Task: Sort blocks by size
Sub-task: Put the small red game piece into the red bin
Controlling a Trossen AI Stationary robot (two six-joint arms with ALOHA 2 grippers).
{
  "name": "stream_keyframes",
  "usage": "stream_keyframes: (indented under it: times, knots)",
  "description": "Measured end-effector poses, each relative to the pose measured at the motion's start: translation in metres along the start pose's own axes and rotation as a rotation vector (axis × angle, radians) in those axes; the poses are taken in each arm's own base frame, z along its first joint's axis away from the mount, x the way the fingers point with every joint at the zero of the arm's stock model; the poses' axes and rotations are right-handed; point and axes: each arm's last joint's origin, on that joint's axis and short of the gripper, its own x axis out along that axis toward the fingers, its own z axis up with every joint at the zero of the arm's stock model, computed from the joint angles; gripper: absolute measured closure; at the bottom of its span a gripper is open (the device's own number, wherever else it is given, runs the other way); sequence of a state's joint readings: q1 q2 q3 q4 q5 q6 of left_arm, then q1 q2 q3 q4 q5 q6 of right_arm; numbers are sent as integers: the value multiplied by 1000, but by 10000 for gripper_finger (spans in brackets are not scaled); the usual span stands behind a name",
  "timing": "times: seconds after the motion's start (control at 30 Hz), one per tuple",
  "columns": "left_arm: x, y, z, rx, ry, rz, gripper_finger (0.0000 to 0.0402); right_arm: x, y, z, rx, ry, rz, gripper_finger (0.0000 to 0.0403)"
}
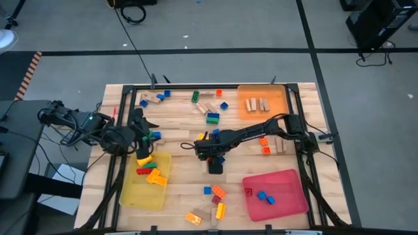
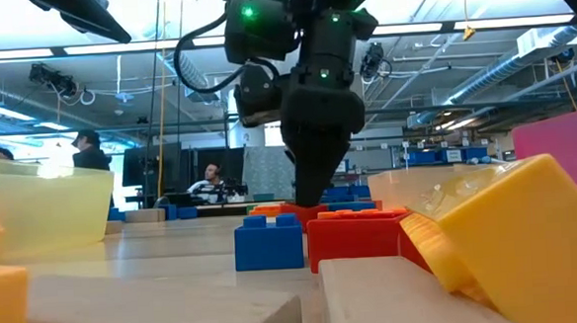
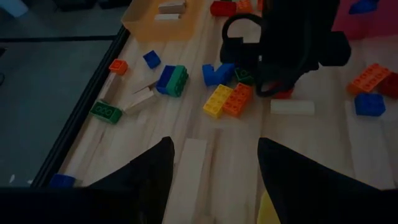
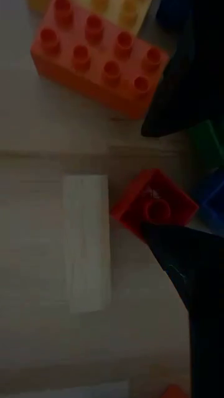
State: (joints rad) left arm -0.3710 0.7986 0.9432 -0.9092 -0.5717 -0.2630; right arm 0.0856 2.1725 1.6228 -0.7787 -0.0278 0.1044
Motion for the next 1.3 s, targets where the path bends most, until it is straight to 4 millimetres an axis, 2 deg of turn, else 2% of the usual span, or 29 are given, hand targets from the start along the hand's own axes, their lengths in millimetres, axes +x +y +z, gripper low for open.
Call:
stream_keyframes:
  times: [0.17,0.3,0.43,0.6,0.83,0.93,1.07,1.17,1.3]
  knots:
    - [0,0,0,-2,1,0,163,1,0,0,7,0,4,150]
    - [0,0,0,-2,0,0,163,1,0,0,8,1,5,166]
    - [0,0,0,-2,1,0,163,5,1,1,9,3,36,210]
    - [0,0,0,-2,1,0,163,4,5,0,20,1,52,302]
    - [0,0,0,-2,1,0,163,-5,5,-1,95,1,52,310]
    - [0,0,0,-2,1,1,163,-19,6,0,130,-26,57,310]
    - [0,0,0,-2,1,1,163,-47,7,0,176,-82,67,310]
    - [0,0,0,-3,1,1,163,-74,13,-5,209,-107,77,310]
    - [0,0,0,-28,0,0,163,-114,32,-22,243,-104,87,310]
